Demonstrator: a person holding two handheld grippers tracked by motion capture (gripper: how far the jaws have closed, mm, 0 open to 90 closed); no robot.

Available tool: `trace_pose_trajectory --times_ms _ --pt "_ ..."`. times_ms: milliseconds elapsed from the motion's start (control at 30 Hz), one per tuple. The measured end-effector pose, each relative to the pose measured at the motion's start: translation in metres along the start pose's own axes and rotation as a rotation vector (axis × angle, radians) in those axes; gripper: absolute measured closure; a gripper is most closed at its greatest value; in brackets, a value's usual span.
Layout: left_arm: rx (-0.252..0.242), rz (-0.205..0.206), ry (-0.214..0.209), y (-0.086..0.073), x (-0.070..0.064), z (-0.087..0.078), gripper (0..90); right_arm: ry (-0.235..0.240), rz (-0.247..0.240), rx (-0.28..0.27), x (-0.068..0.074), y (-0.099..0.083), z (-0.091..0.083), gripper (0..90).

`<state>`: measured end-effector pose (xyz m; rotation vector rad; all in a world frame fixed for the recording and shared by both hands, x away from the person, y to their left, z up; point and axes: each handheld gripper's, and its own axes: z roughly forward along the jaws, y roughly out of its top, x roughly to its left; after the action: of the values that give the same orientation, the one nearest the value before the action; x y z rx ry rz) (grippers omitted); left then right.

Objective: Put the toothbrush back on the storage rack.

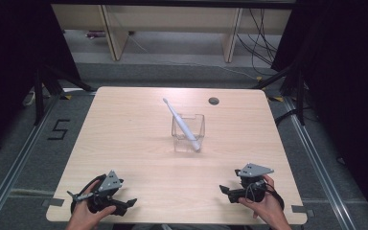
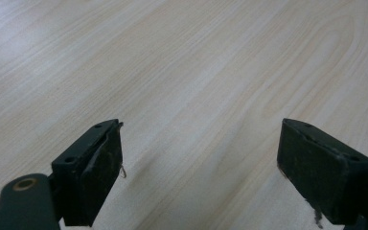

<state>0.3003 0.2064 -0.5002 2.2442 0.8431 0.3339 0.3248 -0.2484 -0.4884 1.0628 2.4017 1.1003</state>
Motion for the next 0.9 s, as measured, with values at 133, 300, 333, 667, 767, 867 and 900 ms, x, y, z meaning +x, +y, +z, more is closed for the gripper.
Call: trace_pose_trajectory --times_ms 133,300,333,667,767,867,900 --pt "-0.004 -0.005 -0.004 0.0 0.0 0.0 15.3 -0.006 0.004 0.01 0.0 -0.005 -0.003 16.5" --pt "-0.005 -0.006 -0.003 0.0 0.0 0.0 15.3 -0.004 0.002 0.017 0.001 -0.008 -0.006 16.4" --pt "-0.004 -0.004 -0.004 0.0 0.0 0.0 15.4 0.0 0.003 0.022 0.002 -0.009 -0.006 16.3" --pt "-0.004 -0.003 -0.004 0.0 0.0 0.0 15.4 -0.009 -0.013 0.028 0.003 -0.017 -0.011 16.4" --pt "-0.001 -0.005 0.001 0.0 0.0 0.0 15.4 -0.011 -0.013 0.028 0.003 -0.018 -0.012 16.4" --pt "-0.005 -0.007 -0.003 0.0 0.0 0.0 15.3 -0.011 0.004 0.038 0.004 -0.02 -0.014 16.4" --pt "-0.002 -0.006 0.001 0.0 0.0 0.0 15.4 -0.011 -0.003 0.036 0.004 -0.02 -0.014 16.4"
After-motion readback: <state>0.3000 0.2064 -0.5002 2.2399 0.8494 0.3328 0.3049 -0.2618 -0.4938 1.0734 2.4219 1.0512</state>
